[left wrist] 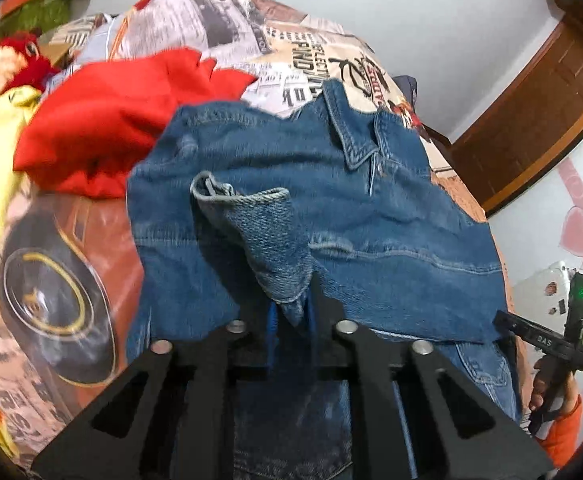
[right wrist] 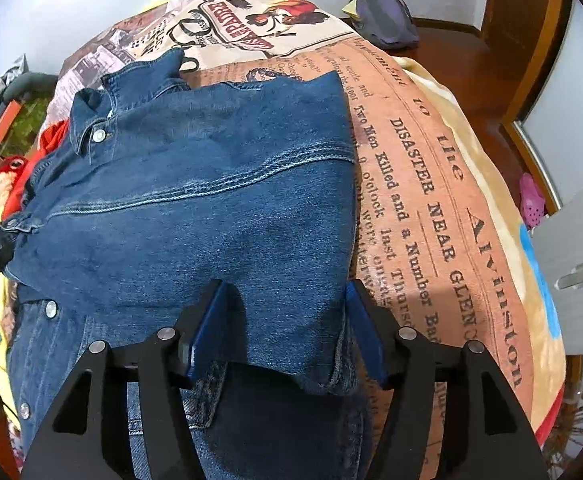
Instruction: Fold large clothes
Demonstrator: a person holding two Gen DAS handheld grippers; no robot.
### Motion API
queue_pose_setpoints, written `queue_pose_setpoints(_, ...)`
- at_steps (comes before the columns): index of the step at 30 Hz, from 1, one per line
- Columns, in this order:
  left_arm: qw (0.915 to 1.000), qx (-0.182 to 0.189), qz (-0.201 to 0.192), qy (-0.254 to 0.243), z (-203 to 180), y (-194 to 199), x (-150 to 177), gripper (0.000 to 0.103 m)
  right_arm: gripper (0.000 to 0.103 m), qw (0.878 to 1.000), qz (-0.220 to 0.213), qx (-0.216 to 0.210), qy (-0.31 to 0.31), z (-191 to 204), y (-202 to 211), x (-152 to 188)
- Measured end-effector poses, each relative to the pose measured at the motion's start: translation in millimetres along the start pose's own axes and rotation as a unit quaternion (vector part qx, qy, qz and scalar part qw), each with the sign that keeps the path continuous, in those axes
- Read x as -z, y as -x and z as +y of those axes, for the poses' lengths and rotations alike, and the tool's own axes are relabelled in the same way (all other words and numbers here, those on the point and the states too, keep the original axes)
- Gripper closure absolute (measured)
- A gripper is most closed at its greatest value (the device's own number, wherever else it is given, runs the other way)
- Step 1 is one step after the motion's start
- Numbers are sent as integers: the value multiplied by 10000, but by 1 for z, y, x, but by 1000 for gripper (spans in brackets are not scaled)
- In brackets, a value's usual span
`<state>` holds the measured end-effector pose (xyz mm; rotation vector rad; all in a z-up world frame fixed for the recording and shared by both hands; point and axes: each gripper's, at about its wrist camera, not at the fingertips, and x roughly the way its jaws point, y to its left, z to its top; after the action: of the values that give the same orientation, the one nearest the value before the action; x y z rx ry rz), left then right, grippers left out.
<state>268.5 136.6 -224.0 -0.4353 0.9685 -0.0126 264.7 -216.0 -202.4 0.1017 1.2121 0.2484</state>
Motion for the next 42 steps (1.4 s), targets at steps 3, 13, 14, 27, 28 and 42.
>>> queue_pose_setpoints(3,9992,-100,-351,-165,-8,18,2,94,46,10000,-52,-43,54,3,8,-2)
queue_pose_setpoints(13,9946,-825,-204,-592,0,13,11,89,43,10000,14,-59,22,5,2,5)
queue_pose_setpoints(14,9941,-906,-46,-602,5,5,17,87,43,10000,73,-63,19,6,0,7)
queue_pose_setpoints(27,9803,-1726,-65,-959,26,42,24,43,43,9998,-127,86,121,8,28,14)
queue_pose_setpoints(28,9803,-1722,-82,-965,28,49,25,42,43,9997,-164,106,151,9,32,15)
queue_pose_setpoints(42,9840,-1410,-251,-1057,45,119,58,15,23,9957,-671,470,435,11,85,49)
